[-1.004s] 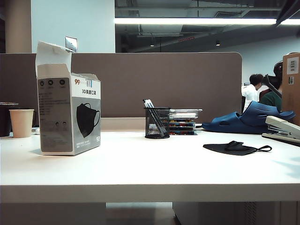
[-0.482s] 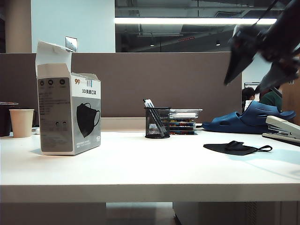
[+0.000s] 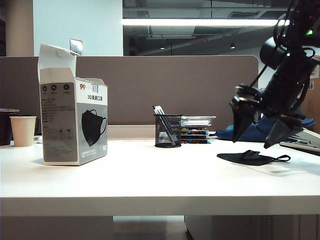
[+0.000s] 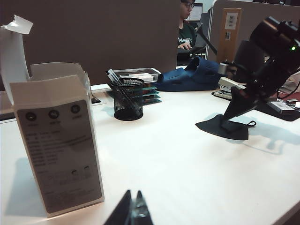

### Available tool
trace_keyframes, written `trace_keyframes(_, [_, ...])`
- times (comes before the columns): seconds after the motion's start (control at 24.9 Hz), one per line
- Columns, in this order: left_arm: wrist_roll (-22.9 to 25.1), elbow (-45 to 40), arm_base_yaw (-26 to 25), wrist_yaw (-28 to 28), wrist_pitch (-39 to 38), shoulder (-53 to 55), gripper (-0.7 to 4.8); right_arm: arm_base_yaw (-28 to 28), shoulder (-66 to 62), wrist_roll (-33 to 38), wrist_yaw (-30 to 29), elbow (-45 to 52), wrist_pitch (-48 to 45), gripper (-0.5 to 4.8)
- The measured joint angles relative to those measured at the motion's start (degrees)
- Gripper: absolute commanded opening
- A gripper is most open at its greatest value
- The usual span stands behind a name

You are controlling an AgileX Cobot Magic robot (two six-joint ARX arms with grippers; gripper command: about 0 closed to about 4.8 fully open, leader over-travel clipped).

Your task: Put the mask into the mask box.

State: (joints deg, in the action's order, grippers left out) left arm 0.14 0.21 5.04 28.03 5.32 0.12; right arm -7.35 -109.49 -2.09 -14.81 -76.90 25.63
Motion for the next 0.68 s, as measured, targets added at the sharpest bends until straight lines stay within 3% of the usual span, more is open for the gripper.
trace_keyframes(0.16, [0.0, 0.0, 0.0, 0.0, 0.02, 0.0, -0.05, 0.11, -1.31, -0.94, 3.1, -0.09, -0.37, 4.79])
trace_keyframes(0.24, [0.0, 0.0, 0.0, 0.0, 0.0, 0.0, -0.05, 0.2, -2.05, -0.98, 3.23, -0.11, -1.31, 4.51])
trace_keyframes(0.36, [0.0, 0.0, 0.0, 0.0, 0.0, 0.0, -0.05, 0.24, -2.89, -0.98, 3.23, -0.11, -2.16, 3.81])
trace_keyframes(0.48, [-0.72, 0.02, 0.0, 0.0, 0.0, 0.0, -0.05, 0.24, -3.72, -1.14, 3.23, -0.35, -2.75, 2.55])
trace_keyframes(0.64, [-1.09, 0.02, 0.0, 0.0, 0.0, 0.0, -0.05, 0.26, -3.98, -1.2, 3.23, -0.33, -3.28, 1.69])
trace_keyframes(0.68, [-1.09, 0.02, 0.0, 0.0, 0.0, 0.0, -0.05, 0.26, -4.0, -1.2, 3.23, -0.33, -3.34, 1.05])
